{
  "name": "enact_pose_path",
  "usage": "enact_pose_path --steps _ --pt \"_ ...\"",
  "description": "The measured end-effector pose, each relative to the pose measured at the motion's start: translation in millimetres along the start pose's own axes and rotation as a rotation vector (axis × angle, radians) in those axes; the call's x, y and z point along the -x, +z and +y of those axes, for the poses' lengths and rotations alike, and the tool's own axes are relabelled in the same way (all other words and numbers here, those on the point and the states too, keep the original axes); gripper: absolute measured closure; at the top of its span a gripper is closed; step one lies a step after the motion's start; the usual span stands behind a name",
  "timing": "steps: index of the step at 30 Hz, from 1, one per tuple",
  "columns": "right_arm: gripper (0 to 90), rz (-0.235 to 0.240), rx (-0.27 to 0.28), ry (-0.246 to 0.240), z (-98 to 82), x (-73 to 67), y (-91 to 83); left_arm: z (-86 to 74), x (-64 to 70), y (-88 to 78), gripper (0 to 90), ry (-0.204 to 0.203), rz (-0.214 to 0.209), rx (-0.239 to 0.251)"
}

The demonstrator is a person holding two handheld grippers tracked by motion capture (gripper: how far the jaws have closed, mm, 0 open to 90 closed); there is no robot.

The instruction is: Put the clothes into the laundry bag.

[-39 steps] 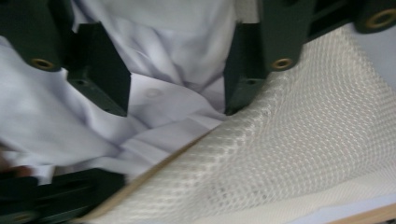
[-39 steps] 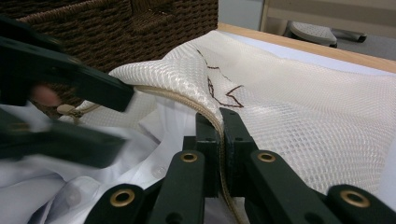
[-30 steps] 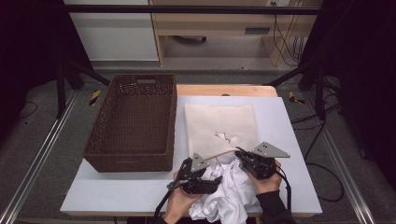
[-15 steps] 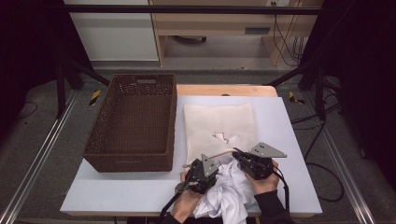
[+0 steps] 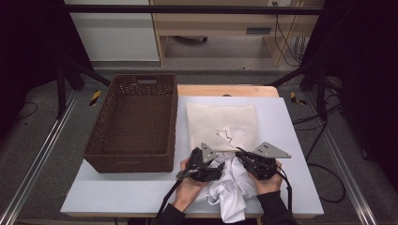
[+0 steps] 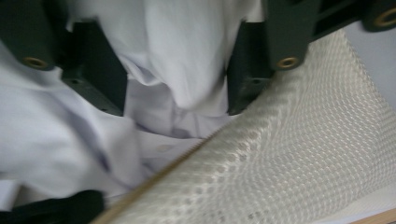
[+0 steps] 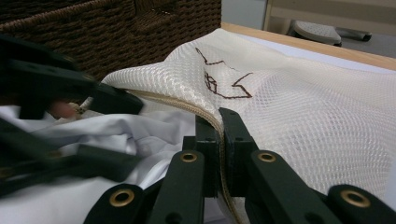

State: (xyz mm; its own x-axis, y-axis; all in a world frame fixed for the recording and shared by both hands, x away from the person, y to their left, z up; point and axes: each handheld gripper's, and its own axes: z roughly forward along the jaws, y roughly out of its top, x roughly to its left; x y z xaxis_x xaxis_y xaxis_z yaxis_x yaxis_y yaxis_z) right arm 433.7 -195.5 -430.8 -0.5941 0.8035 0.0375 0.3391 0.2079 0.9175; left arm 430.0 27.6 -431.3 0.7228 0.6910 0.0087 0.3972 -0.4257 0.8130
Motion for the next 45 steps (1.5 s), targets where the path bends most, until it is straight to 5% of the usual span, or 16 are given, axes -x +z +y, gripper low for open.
enact_pose_path --steps 7,12,20,27,32,37,40,45 --pt "86.9 -0.005 -0.005 0.012 -1.1 3.8 -1.5 -10.3 5.6 -42.6 28.6 0.037 -0.001 0.122" --pt "86.8 -0.002 -0.01 0.011 -1.6 2.2 -0.4 -14.5 -5.7 -44.1 33.1 0.01 0.009 0.121" --pt "86.8 0.002 -0.011 0.013 -1.7 2.4 -0.4 -1.3 -25.8 -65.1 42.6 0.002 0.0 0.189" --pt "86.8 0.003 -0.011 0.014 -1.6 2.7 -0.5 1.7 -20.1 -69.5 40.2 0.043 0.004 0.13" --pt "86.8 0.002 -0.012 0.013 -1.6 2.9 -1.0 -7.4 -7.3 -65.6 31.0 0.005 -0.1 0.011" --pt "86.8 0.004 -0.012 0.016 -1.6 2.6 -0.4 -26.2 3.5 -39.5 21.1 -0.034 -0.14 -0.103" --pt "86.9 0.004 -0.012 0.012 -1.7 2.3 0.1 -33.1 6.3 -21.6 19.9 -0.072 -0.158 -0.121" --pt "86.8 0.011 -0.022 0.014 -2.2 1.2 2.3 -35.4 14.8 -7.8 27.5 -0.036 -0.115 -0.146"
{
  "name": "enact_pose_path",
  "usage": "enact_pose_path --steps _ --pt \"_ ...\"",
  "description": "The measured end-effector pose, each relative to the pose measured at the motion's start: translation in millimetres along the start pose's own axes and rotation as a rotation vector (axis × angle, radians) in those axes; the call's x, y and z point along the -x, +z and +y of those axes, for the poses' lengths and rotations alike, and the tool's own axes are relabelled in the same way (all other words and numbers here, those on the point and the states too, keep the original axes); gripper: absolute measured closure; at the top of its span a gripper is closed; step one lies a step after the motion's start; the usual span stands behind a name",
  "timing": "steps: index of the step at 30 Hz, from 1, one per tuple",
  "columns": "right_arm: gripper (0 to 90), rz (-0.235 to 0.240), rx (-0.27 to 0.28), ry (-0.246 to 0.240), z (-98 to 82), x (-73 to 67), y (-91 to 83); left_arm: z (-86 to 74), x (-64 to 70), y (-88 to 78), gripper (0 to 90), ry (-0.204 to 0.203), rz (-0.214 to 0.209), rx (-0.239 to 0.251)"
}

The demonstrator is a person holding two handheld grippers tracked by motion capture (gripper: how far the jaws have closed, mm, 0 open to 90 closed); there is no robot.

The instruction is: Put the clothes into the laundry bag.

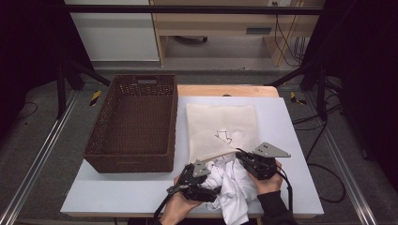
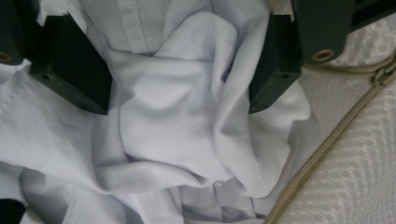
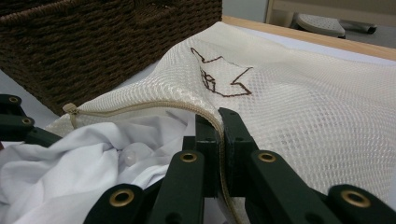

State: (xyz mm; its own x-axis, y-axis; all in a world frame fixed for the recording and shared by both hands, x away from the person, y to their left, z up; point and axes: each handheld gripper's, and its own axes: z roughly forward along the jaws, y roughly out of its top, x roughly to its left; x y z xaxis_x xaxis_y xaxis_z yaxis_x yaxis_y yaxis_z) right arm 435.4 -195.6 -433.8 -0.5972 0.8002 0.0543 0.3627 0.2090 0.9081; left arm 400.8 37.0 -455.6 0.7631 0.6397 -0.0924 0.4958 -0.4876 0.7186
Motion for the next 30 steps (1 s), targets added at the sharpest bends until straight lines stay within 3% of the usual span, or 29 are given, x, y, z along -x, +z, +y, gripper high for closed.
enact_pose_path --steps 2,5,9,12,15,18,22,26,28,30 --pt "86.9 0.002 -0.004 -0.001 -0.1 -0.4 0.3 1.3 4.7 2.5 36.6 0.037 0.045 -0.029" --pt "86.9 0.001 -0.006 0.003 0.1 -1.6 1.0 3.1 6.1 3.6 50.2 0.05 0.063 -0.037" --pt "87.1 0.007 -0.004 0.008 0.8 -1.5 0.6 6.9 9.7 -0.3 66.6 0.052 0.069 0.032" --pt "87.1 0.015 0.007 0.006 3.8 -4.2 -1.5 14.6 8.1 0.0 69.9 0.033 0.065 0.07" --pt "87.1 0.015 0.015 -0.002 5.6 -5.6 -2.8 28.7 6.7 4.3 70.7 0.043 0.099 0.077" --pt "87.0 0.012 0.022 0.005 6.0 -4.0 -4.4 40.0 0.0 14.1 71.0 0.063 0.166 0.07" --pt "87.0 0.012 0.031 0.013 6.1 -2.1 -6.2 45.1 -16.9 34.3 70.7 0.036 0.226 0.046" --pt "87.0 0.009 0.02 0.009 4.4 -0.9 -3.7 46.1 -17.7 37.4 66.5 0.055 0.241 0.046" --pt "87.0 0.007 0.016 0.012 3.8 -0.6 -3.3 44.5 -15.6 34.0 57.6 0.082 0.241 0.049" --pt "87.0 0.004 0.017 0.009 3.5 -0.3 -3.8 42.3 -13.7 23.8 44.8 0.088 0.207 0.072"
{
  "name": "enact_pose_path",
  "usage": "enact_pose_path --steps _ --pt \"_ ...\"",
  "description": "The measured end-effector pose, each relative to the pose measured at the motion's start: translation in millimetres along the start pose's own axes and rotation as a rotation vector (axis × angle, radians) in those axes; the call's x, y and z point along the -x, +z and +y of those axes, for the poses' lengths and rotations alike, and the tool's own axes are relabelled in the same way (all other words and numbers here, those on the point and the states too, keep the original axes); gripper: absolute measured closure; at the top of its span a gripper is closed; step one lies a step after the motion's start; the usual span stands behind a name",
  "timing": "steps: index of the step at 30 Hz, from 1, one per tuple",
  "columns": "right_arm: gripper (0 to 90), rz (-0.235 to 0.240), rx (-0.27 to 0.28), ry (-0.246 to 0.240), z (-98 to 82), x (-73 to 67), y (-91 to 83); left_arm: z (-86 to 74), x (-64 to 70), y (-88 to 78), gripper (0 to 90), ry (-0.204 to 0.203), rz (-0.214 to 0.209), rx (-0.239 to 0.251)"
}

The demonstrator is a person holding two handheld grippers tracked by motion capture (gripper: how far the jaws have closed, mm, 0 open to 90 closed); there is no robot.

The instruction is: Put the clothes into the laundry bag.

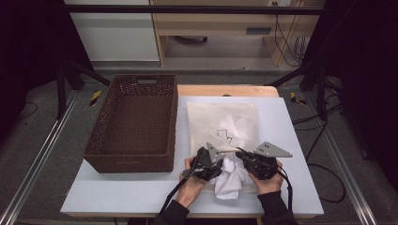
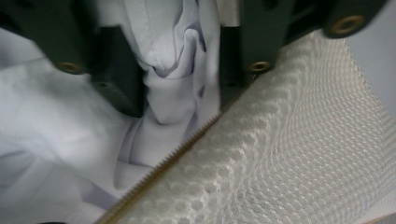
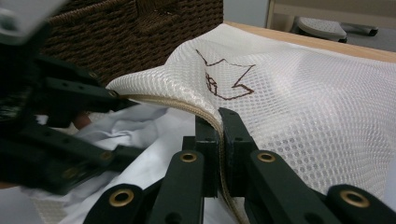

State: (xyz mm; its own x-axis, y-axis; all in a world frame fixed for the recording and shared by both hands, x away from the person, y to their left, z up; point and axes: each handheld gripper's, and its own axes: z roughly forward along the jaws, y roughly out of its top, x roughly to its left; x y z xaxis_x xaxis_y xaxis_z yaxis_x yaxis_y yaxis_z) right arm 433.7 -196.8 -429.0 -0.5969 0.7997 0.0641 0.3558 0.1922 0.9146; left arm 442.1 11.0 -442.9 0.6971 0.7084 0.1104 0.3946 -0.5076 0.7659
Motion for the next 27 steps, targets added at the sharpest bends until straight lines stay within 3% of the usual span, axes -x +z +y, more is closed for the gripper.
enact_pose_path --steps 2,5,10,12,15,16,18,20,23,27 --pt "87.0 0.001 0.002 0.001 -0.3 1.1 -0.2 -0.2 -1.0 -11.8 34.5 -0.012 -0.028 0.021" --pt "87.0 0.002 0.006 0.004 -0.3 2.1 -0.6 0.3 -0.3 -36.6 22.9 -0.058 -0.113 0.063" --pt "86.9 -0.001 0.006 0.004 -0.3 2.8 -2.3 -9.1 12.4 -59.5 20.3 -0.014 -0.162 0.098" --pt "86.9 -0.001 0.006 0.005 -0.4 2.7 -2.0 -16.1 15.7 -57.1 20.0 -0.025 -0.178 0.087" --pt "86.9 -0.001 0.001 0.005 -0.5 2.5 -1.4 -29.6 17.8 -32.9 20.4 -0.083 -0.215 0.016" --pt "86.9 -0.001 0.0 0.003 -0.6 2.3 -1.3 -32.2 19.1 -26.2 20.3 -0.087 -0.216 0.002" --pt "86.9 0.0 -0.001 0.003 -0.9 2.2 -0.8 -36.0 24.8 -12.6 20.6 -0.066 -0.171 -0.011" --pt "86.9 0.001 -0.002 0.003 -1.2 2.6 -0.1 -34.4 27.7 -10.5 26.3 -0.06 -0.136 -0.003" --pt "86.9 0.001 -0.006 0.007 -1.5 1.9 0.5 -30.1 26.6 -8.6 49.0 -0.04 -0.094 -0.012" --pt "87.0 0.003 -0.006 0.0 -1.3 0.9 0.9 -24.2 19.5 -7.9 71.7 -0.059 -0.118 -0.017"
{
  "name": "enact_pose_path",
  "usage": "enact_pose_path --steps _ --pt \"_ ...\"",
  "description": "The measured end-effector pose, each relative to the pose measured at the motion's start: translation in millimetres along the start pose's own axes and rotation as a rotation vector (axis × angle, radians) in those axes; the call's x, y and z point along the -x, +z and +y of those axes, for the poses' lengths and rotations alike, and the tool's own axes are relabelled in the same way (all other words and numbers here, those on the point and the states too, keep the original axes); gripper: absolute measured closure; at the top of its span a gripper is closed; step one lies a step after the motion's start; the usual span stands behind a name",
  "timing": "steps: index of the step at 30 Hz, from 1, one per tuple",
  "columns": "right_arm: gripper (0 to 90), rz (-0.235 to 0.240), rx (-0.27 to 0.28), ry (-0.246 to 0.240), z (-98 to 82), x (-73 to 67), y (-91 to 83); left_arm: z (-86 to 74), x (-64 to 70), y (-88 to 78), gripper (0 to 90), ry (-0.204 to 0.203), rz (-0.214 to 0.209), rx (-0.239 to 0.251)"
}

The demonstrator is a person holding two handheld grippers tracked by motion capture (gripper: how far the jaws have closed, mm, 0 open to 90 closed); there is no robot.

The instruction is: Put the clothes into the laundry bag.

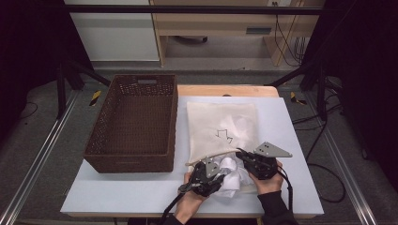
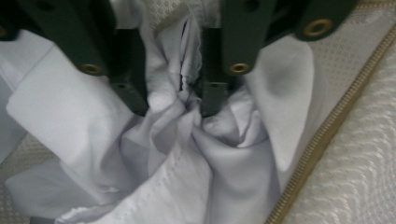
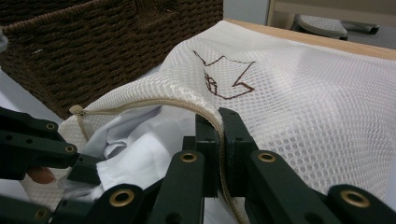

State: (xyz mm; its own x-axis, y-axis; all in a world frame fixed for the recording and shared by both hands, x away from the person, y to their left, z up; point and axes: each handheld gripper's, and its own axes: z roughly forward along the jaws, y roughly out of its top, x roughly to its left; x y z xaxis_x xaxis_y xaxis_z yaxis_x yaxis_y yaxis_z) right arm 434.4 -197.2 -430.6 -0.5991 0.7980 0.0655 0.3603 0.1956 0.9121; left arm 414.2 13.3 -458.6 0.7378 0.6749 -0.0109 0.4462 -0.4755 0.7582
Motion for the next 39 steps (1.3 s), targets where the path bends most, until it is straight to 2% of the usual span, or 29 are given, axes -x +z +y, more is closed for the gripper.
enact_pose_path --steps 3,6,7,8,11,13,15,16,18,20,23,24,25,26,28,30,32,34,37,39 --pt "87.1 0.005 0.002 0.005 0.3 0.3 0.0 7.8 -1.4 -0.7 78.1 0.007 0.0 0.008" --pt "87.1 0.01 0.011 -0.002 1.5 -1.2 -0.9 16.2 -1.0 5.6 79.5 0.012 0.038 0.011" --pt "87.1 0.011 0.013 -0.003 1.8 -1.5 -1.1 19.2 -2.1 10.3 79.5 0.03 0.068 0.003" --pt "87.1 0.014 0.013 -0.005 1.9 -1.3 -1.8 20.7 -4.0 13.8 79.6 0.031 0.081 0.001" --pt "87.1 0.016 0.017 0.003 2.0 -0.3 -2.8 25.8 -18.1 27.0 79.4 0.021 0.14 -0.018" --pt "87.1 0.016 0.018 0.003 2.1 0.3 -3.2 25.8 -26.9 31.6 78.2 0.015 0.156 -0.013" --pt "87.1 0.012 0.011 0.001 1.6 0.1 -2.3 24.0 -31.1 30.7 75.5 -0.001 0.134 0.002" --pt "87.1 0.013 0.005 -0.001 1.3 0.1 -1.4 23.1 -30.7 28.4 72.1 0.008 0.123 0.006" --pt "87.1 0.011 0.003 -0.002 1.1 0.0 -0.8 21.5 -27.1 23.0 59.5 0.021 0.103 0.018" --pt "87.0 0.011 0.007 0.001 1.0 0.6 -1.4 21.0 -21.9 11.9 47.7 0.038 0.068 0.051" --pt "86.9 0.005 0.011 0.003 0.6 2.0 -2.5 21.8 -14.4 -5.1 39.4 0.057 0.033 0.084" --pt "86.9 0.006 0.012 0.007 0.5 2.1 -2.3 22.2 -10.3 -12.5 37.0 0.063 0.01 0.095" --pt "86.9 0.005 0.012 0.006 0.5 2.2 -2.3 22.0 -6.4 -18.3 35.1 0.08 0.007 0.105" --pt "86.8 0.005 0.013 0.005 0.5 2.1 -2.4 21.5 -2.9 -23.5 33.8 0.098 0.006 0.109" --pt "86.8 0.003 0.012 0.004 0.5 2.0 -2.6 20.0 3.4 -28.7 32.1 0.105 -0.023 0.11" --pt "86.7 0.005 0.013 0.005 0.5 2.0 -2.4 18.0 7.6 -25.9 31.6 0.112 -0.033 0.095" --pt "86.8 0.004 0.009 0.003 0.6 1.5 -2.1 15.1 9.7 -13.4 31.5 0.113 -0.032 0.06" --pt "86.8 0.004 0.01 0.002 0.6 1.3 -2.2 12.6 7.1 4.8 32.1 0.09 -0.04 0.026" --pt "87.0 0.011 0.007 0.004 0.4 2.1 -1.5 11.9 2.8 24.4 38.4 0.055 -0.061 0.017" --pt "87.1 0.012 0.002 0.003 0.3 2.0 -1.0 12.2 2.6 35.9 45.7 0.06 -0.066 0.005"
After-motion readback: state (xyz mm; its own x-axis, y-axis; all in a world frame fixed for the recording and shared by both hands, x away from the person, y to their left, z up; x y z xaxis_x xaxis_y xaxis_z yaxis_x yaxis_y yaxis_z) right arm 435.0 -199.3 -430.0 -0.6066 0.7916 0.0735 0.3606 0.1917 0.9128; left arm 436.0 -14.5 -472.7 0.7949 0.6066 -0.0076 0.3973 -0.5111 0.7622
